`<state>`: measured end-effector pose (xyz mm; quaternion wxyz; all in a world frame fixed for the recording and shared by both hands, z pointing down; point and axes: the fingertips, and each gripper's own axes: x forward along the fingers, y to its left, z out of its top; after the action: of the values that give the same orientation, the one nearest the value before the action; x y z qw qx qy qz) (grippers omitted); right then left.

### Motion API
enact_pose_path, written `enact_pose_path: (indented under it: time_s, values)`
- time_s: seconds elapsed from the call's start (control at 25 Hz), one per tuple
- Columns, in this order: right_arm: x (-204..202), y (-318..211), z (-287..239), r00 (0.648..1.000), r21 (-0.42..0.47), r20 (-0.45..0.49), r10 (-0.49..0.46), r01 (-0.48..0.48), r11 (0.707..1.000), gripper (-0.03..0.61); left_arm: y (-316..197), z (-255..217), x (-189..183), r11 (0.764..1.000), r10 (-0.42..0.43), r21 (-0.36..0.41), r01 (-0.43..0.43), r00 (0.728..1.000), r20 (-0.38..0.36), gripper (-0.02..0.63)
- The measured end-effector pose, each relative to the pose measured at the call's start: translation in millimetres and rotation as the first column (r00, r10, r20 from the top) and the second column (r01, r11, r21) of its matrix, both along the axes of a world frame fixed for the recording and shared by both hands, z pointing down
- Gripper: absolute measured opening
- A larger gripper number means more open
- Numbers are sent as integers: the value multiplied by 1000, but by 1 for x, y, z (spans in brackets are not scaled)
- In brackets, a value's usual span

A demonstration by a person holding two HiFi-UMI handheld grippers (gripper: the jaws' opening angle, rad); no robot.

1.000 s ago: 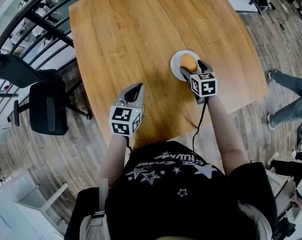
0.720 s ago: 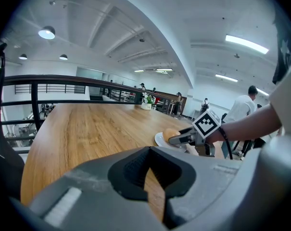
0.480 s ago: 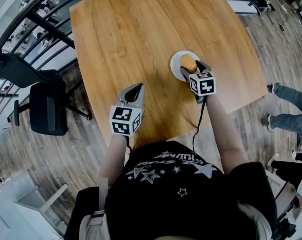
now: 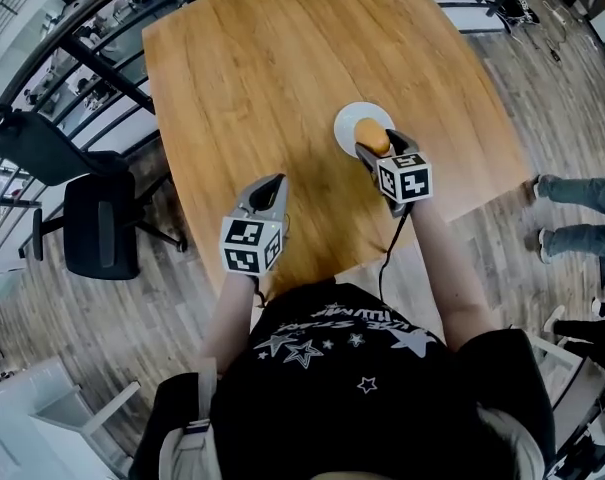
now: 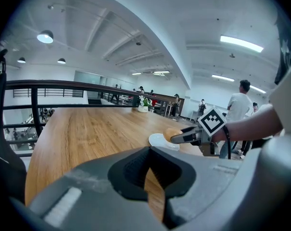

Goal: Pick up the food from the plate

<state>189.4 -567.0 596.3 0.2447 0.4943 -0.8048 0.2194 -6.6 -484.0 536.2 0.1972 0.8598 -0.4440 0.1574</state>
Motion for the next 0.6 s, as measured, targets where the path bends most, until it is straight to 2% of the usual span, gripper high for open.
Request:
enact_pose_path:
  time_s: [0.6]
  values:
    - [-9,103,-52,998,97,67,-8,2,995,333,77,-24,8,997,31,69,-30,1000,-7,2]
